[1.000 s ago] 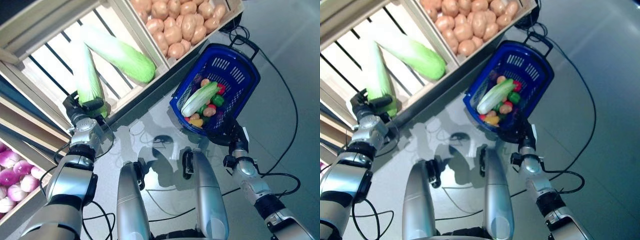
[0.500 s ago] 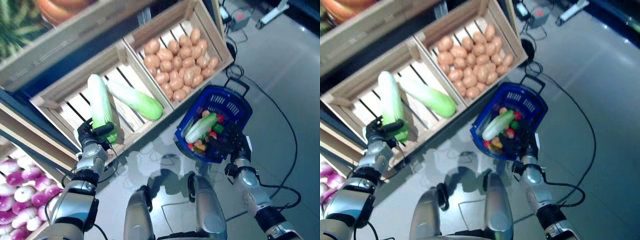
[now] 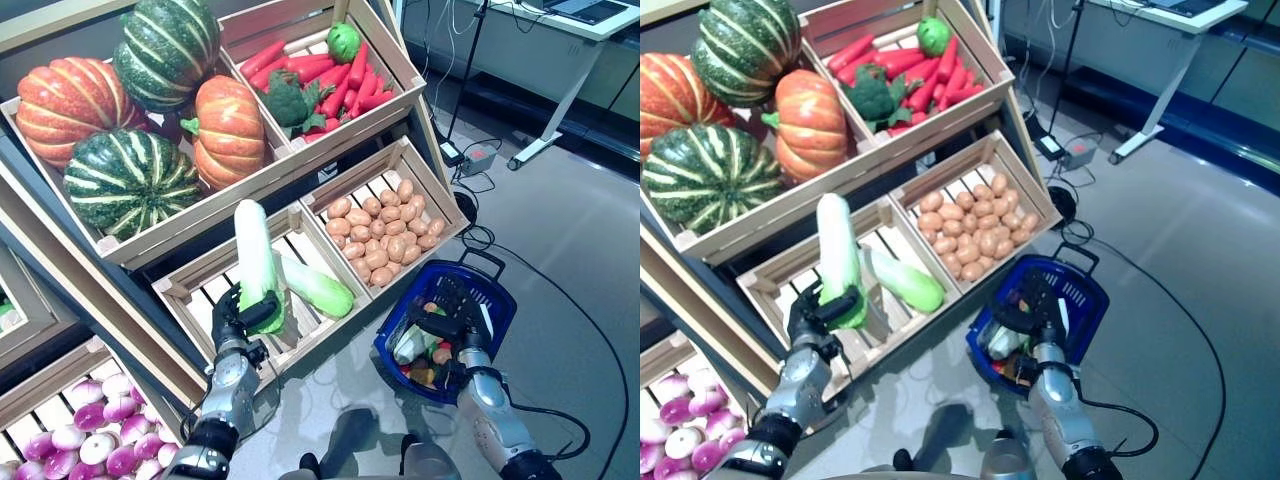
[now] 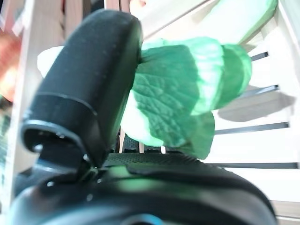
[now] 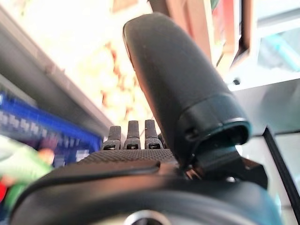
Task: Put vegetables into the basket
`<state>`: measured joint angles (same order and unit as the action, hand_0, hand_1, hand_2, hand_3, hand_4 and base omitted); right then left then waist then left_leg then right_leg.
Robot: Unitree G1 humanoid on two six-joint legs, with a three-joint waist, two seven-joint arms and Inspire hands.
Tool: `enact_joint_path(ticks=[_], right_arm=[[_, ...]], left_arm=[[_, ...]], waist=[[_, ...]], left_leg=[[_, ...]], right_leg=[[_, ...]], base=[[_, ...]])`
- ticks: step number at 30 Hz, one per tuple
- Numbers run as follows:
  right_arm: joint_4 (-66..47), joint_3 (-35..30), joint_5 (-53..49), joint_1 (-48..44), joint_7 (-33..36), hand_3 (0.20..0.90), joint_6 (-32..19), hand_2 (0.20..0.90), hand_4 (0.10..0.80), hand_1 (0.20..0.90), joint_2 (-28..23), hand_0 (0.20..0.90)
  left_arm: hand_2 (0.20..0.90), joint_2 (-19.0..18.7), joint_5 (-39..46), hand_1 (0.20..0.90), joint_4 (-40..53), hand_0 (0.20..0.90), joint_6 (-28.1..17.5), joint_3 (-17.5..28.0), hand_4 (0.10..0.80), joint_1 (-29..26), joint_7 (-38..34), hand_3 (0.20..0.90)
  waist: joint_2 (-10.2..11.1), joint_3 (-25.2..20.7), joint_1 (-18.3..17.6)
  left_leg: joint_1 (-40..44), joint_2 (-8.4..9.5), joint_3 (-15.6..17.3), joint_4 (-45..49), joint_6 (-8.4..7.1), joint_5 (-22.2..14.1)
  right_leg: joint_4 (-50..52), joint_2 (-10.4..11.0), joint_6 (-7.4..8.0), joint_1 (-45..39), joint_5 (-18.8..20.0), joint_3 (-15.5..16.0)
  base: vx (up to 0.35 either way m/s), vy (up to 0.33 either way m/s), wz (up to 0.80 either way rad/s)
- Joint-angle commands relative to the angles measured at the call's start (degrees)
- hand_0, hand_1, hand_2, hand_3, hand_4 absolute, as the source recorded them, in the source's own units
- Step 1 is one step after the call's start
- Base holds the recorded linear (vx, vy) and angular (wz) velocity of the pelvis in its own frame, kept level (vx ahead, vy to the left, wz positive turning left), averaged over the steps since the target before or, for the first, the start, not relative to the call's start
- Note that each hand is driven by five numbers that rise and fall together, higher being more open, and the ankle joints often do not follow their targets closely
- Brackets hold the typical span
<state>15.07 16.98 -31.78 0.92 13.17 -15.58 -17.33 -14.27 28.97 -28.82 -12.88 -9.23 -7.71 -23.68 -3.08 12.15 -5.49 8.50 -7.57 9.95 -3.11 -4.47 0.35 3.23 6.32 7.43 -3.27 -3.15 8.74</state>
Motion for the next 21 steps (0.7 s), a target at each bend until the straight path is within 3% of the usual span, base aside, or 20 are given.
enact_joint_path(ticks=[1,5,6,10,21], right_arm=[[-6.24,-2.34,-4.44,-1.23,-6.85,0.9,-5.81,0.9,0.8,0.9,3.11,0.9],[-8.79,-2.36,-9.77,-1.64,-13.28,0.9,-3.92,0.9,0.8,0.9,3.86,0.9],[-10.43,-2.01,-13.76,-1.95,-17.7,0.9,-3.85,0.9,0.8,0.9,3.83,0.9],[-9.2,-1.25,-22.15,-5.21,-25.53,0.9,-5.97,0.9,0.8,0.9,3.41,0.9],[-8.03,-2.58,-32.49,-8.7,-31.79,0.9,-2.94,0.9,0.8,0.9,3.67,0.9]], left_arm=[[0.3,-4.7,-10.3,0.3,9.81,0.3,-8.8,-1.35,0.4,-4.09,0.03,0.3],[0.3,-5.41,-13.81,0.3,15.34,0.3,-7.04,-4.48,0.4,-2.55,3.27,0.3],[0.3,-6.12,-14.34,0.3,17.43,0.3,-6.74,-5.69,0.4,-1.79,5.06,0.3],[0.3,-7.07,-17.49,0.3,18.79,0.3,-7.66,-10.16,0.4,-1.68,8.71,0.3],[0.3,-9.3,-23.25,0.3,19.87,0.3,-10.51,-15.64,0.4,-2.29,13.79,0.3]], waist=[[2.36,-6.42,1.92],[3.39,-6.36,2.98],[3.9,-6.32,3.53],[5.2,-6.57,5.33],[6.54,-7.01,6.77]], left_leg=[[-2.39,2.89,-1.47,-1.76,1.3,0.53],[-1.69,2.72,-1.12,-1.7,1.61,-0.01],[-1.31,2.58,-0.95,-1.73,1.63,-0.24],[-0.26,2.66,-1.32,-1.89,1.64,-0.98],[1.38,2.78,-2.4,-1.89,1.82,-2.06]], right_leg=[[-5.78,2.24,0.4,-1.88,5.24,-0.19],[-5.67,2.15,0.42,-2.61,5.19,0.89],[-5.68,2.12,0.44,-2.97,5.17,1.39],[-6.42,1.79,0.47,-4.63,5.07,2.7],[-6.45,1.53,0.43,-6.55,4.46,4.03]], base=[[-0.019,-0.073,0.06],[-0.005,-0.097,0.1],[0.028,-0.099,0.13],[0.056,-0.106,0.1],[0.052,-0.037,0.07]])
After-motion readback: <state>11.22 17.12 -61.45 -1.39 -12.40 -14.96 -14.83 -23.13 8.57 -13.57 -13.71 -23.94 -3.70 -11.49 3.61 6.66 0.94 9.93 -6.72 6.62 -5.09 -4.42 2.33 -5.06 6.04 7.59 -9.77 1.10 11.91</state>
